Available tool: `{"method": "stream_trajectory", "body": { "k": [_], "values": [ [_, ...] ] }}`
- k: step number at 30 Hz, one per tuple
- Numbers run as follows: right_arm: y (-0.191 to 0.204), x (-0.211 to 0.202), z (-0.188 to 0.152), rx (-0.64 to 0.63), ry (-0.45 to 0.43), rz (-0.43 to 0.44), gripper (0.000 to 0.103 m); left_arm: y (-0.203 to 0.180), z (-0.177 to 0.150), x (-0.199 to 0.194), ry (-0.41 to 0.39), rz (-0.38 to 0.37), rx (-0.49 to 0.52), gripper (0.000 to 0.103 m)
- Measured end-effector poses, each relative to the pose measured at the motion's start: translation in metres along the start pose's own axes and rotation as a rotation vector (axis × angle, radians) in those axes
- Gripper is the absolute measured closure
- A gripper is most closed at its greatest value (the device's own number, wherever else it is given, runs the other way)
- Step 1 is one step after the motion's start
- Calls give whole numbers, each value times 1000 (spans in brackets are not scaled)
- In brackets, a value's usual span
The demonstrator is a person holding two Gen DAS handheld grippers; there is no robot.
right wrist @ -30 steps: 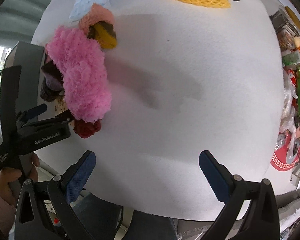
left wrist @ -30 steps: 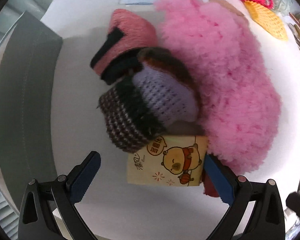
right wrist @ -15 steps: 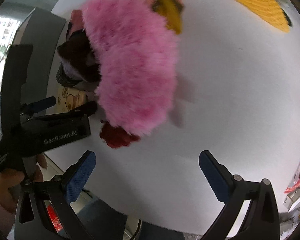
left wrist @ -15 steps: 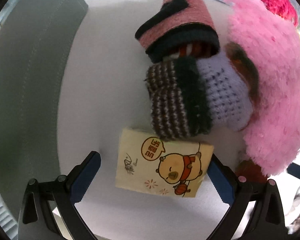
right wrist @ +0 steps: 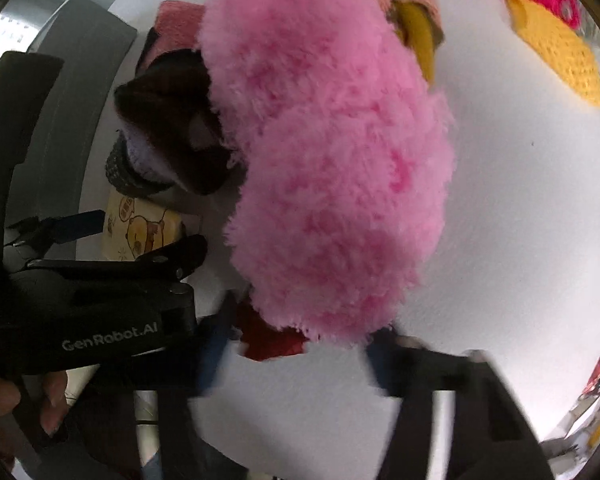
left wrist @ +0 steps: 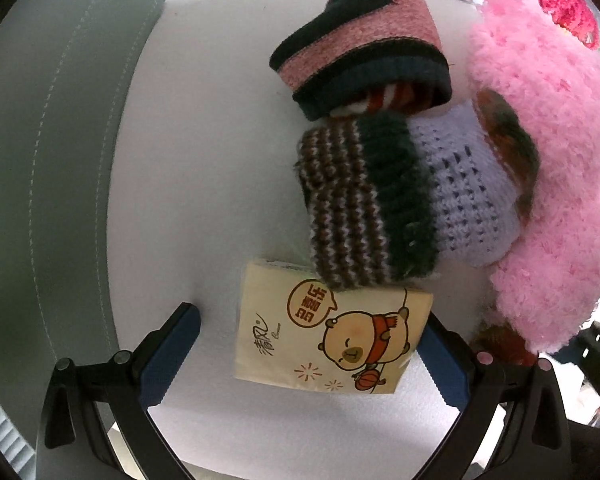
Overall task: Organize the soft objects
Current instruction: 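Grasp the bear-print snack box with the left tool while the right tool grasps the red flower, then carry the bear-print snack box and red flower over the box with both tools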
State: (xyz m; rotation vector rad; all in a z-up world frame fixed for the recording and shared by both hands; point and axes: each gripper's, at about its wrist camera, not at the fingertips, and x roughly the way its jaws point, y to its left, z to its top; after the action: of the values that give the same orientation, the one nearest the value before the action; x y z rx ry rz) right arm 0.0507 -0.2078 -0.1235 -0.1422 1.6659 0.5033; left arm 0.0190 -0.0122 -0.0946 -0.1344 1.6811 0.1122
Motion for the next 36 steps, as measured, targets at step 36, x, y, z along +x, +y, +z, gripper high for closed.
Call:
{"method": "stream_trajectory", "body": {
  "k": [36],
  "values": [
    [-18,-93,-10,17,-6,46,65,-13,6,-130,-172,22,-92,25]
  ]
}}
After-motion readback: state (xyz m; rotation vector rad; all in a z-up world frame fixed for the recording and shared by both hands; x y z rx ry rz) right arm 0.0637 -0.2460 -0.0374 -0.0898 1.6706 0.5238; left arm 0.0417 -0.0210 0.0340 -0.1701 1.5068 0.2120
